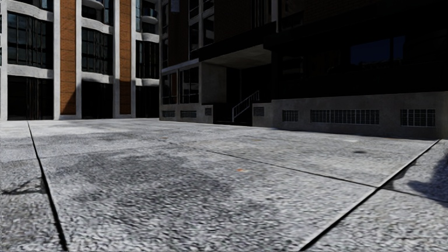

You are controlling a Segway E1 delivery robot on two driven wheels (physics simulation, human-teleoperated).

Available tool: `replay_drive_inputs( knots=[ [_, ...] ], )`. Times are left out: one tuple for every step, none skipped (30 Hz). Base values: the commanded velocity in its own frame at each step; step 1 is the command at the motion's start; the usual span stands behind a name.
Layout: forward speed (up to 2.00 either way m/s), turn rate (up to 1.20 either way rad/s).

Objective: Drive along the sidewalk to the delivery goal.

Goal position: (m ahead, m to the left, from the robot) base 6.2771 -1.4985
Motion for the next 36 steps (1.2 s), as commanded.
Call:
replay_drive_inputs(
  knots=[
    [2.00,-0.41],
    [2.00,-0.41],
    [2.00,-0.41],
    [2.00,-0.41],
    [2.00,-0.41],
    [2.00,-0.41],
    [2.00,-0.41],
    [2.00,-0.41],
    [2.00,-0.41],
    [2.00,-0.41],
    [2.00,-0.41],
    [2.00,-0.41],
    [2.00,-0.41],
    [2.00,-0.41],
    [2.00,-0.41],
    [2.00,-0.41],
    [2.00,-0.41],
    [2.00,-0.41],
    [2.00,-0.41],
    [2.00,-0.41],
    [2.00,-0.41],
    [2.00,0.00],
    [2.00,0.00],
    [2.00,0.00],
    [2.00,0.00],
    [2.00,0.00],
    [2.00,0.00],
    [2.00,0.00],
    [2.00,0.00],
    [2.00,0.00],
    [2.00,0.00],
    [2.00,0.00],
    [2.00,0.00],
    [2.00,0.00],
    [2.00,0.00],
    [2.00,0.00]
  ],
)
